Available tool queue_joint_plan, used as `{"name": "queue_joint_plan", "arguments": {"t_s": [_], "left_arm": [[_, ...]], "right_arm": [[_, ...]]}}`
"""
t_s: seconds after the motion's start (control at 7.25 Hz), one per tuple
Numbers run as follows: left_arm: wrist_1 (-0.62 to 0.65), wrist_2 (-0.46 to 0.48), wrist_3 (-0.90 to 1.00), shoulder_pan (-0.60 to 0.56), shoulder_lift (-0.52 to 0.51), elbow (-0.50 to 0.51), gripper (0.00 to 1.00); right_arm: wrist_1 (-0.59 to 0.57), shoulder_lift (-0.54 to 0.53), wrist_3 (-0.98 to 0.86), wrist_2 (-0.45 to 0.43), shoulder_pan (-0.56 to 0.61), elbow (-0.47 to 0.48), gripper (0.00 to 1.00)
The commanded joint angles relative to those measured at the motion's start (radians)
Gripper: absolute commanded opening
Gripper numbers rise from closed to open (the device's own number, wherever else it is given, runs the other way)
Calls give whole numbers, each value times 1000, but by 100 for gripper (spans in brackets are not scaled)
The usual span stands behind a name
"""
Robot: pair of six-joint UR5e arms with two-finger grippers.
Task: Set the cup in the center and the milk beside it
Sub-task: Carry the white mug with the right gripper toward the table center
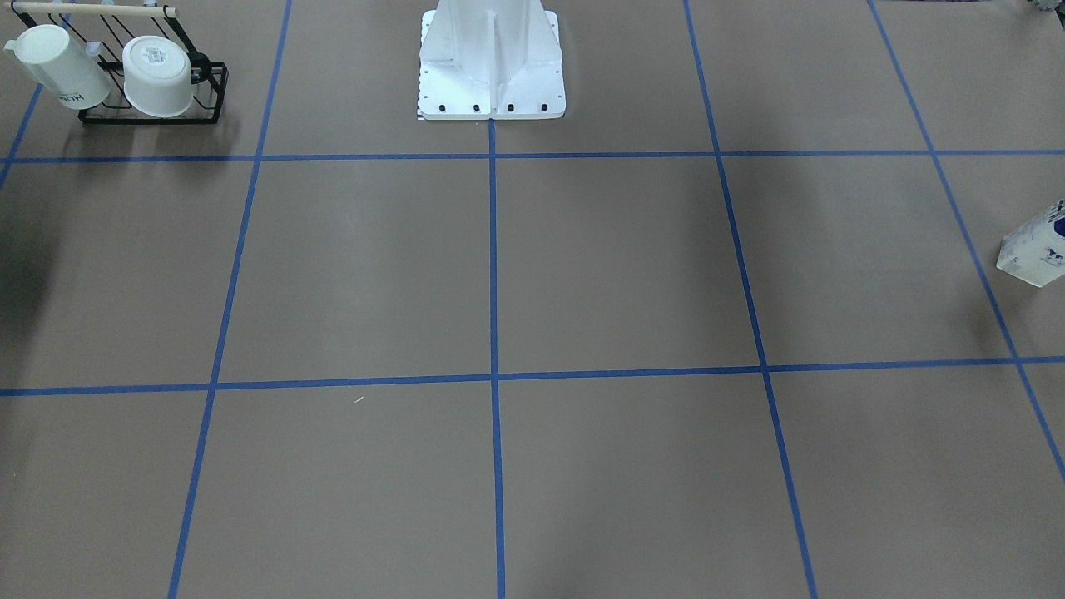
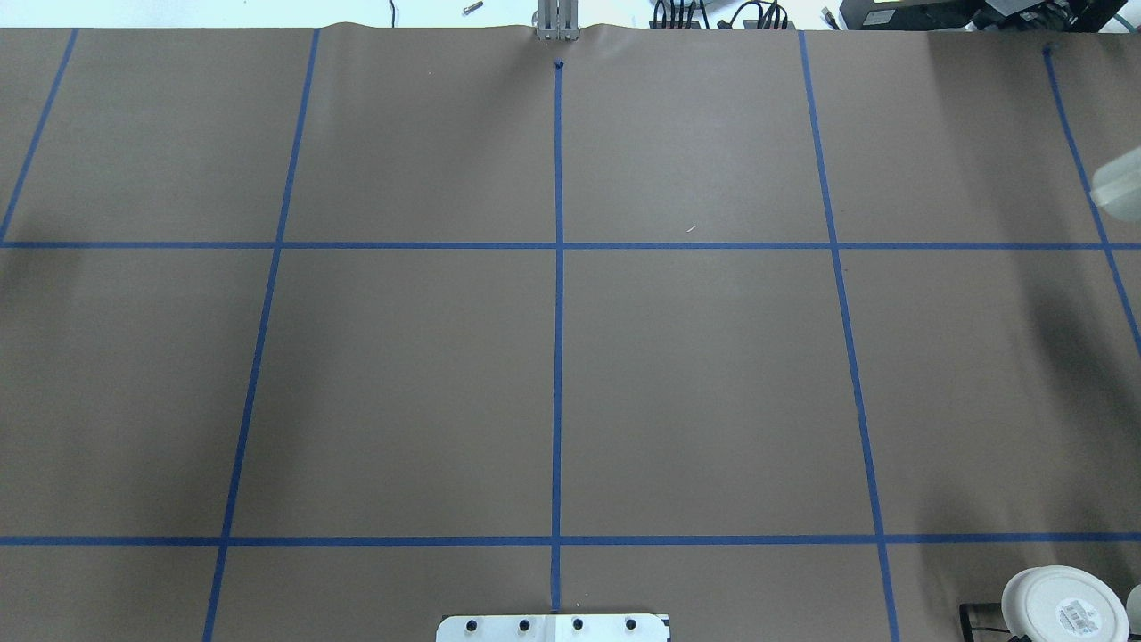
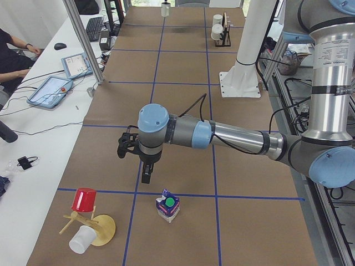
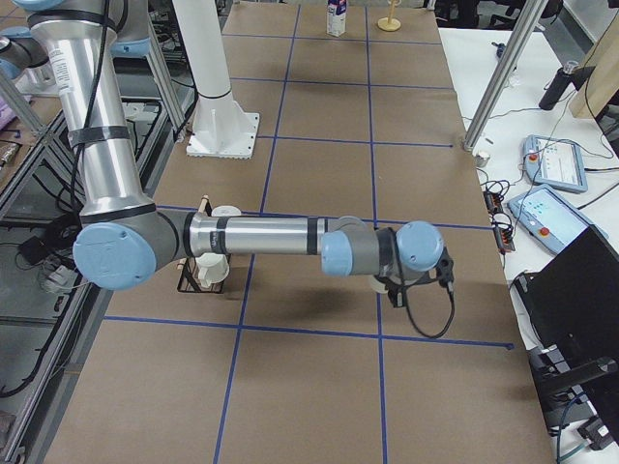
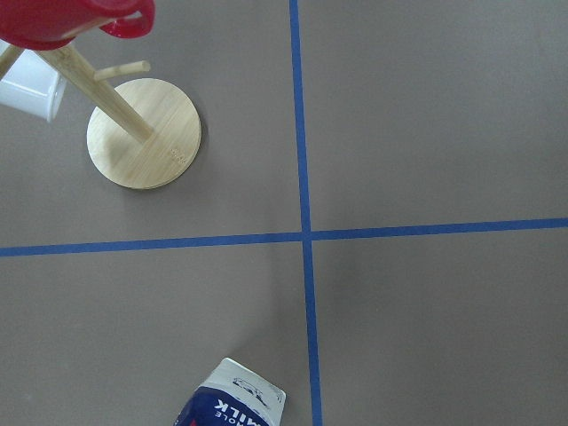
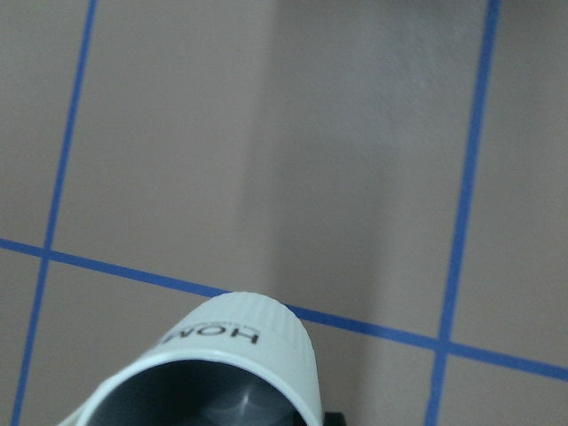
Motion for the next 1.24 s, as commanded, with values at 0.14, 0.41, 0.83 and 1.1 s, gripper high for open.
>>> {"name": "queue_joint_plan", "arguments": {"t_s": [0.14, 0.41, 0.83, 1.1], "left_arm": [[-2, -68, -1, 0, 0, 15, 98], [0, -89, -2, 0, 0, 18, 98], [-3, -92, -2, 0, 0, 33, 98], [-5, -92, 4, 0, 0, 53, 98]], "right_arm": [[-17, 256, 346, -170, -305, 99, 0], [-16, 363, 643, -291, -501, 153, 0], [-11, 535, 808, -442, -695, 32, 0], [41, 580, 810, -462, -740, -37, 0]]}}
